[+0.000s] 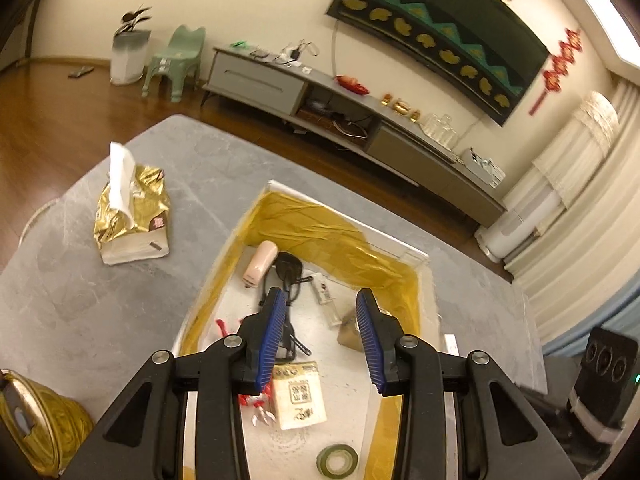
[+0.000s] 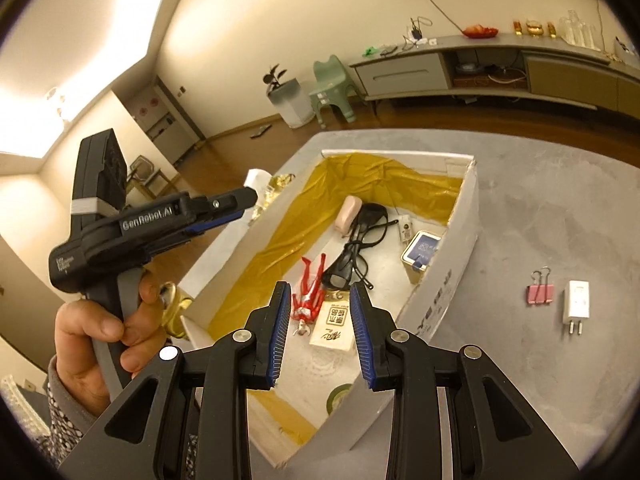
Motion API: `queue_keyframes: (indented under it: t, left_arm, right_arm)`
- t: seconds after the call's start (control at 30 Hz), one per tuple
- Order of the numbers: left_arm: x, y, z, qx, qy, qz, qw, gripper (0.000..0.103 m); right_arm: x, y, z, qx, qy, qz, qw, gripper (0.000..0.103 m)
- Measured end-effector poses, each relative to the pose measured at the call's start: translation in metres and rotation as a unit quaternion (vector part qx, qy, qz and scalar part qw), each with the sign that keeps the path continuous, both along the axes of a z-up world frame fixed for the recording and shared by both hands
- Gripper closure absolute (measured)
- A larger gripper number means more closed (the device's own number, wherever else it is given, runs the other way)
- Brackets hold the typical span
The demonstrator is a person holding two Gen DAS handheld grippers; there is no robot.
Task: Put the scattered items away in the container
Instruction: 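Move both grippers back toward the pink binder clip and white charger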
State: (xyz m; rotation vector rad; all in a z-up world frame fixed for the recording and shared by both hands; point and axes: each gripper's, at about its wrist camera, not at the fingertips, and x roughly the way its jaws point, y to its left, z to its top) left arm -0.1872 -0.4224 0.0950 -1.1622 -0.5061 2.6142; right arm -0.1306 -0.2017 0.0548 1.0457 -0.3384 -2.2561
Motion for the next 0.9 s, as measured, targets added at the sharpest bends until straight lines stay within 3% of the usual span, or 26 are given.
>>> queue_keyframes:
  t: [0.23,0.5,0.9]
  left_arm:
    - [0.028,0.047,0.019,-0.035,0.021,-0.051,0.9978,0.06]
    - [0.059,0.113,0.037,-0.067,0.059,-0.122,0.9885,0.06]
    - [0.06,0.212,0.009,-0.111,0.039,-0.189,0.9748,0.055]
  right_arm:
    - [0.021,0.043,0.024,-0.022,0.015,-0.024,0.999,0.076]
    - [0.049,0.094,0.032,-0.015,0.019,-0.062,0.998,0.077]
    - [0.065,0.139,0.023,0.049,0.029,-0.118,0.991,0.077]
